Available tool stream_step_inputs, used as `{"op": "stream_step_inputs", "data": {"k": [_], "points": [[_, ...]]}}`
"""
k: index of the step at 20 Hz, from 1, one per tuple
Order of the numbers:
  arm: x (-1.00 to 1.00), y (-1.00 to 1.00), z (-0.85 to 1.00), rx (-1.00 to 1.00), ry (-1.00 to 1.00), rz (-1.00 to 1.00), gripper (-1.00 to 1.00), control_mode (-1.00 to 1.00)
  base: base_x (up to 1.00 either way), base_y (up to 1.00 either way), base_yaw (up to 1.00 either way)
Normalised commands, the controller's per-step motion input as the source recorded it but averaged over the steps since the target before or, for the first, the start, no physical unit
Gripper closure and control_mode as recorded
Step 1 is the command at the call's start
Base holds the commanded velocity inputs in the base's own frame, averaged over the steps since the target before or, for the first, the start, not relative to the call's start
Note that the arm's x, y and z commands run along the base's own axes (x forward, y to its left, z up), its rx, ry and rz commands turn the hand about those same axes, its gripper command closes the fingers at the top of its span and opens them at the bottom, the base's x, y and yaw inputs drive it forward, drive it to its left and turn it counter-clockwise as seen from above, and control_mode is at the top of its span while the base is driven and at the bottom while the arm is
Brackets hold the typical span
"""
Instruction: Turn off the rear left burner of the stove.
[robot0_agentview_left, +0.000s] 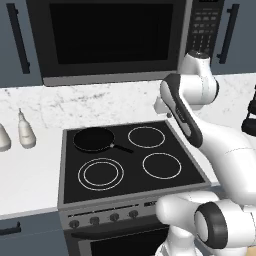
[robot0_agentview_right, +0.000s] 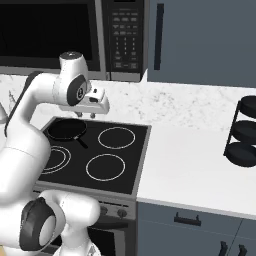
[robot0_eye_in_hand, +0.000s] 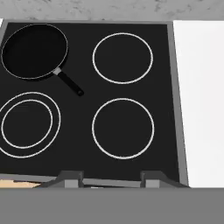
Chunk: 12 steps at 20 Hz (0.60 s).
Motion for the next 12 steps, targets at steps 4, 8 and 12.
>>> {"op": "stream_step_inputs", "data": {"k": [4, 8, 12], "points": [[-0.22, 0.19, -0.06, -0.05, 0.00, 0.07, -1.00, -1.00, 0.00, 0.00, 0.00], [-0.63, 0.53, -0.24, -0.15, 0.00, 0.19, -1.00, -1.00, 0.00, 0.00, 0.00], [-0.73, 0.58, -0.25, -0.17, 0.00, 0.20, -1.00, -1.00, 0.00, 0.00, 0.00]]}}
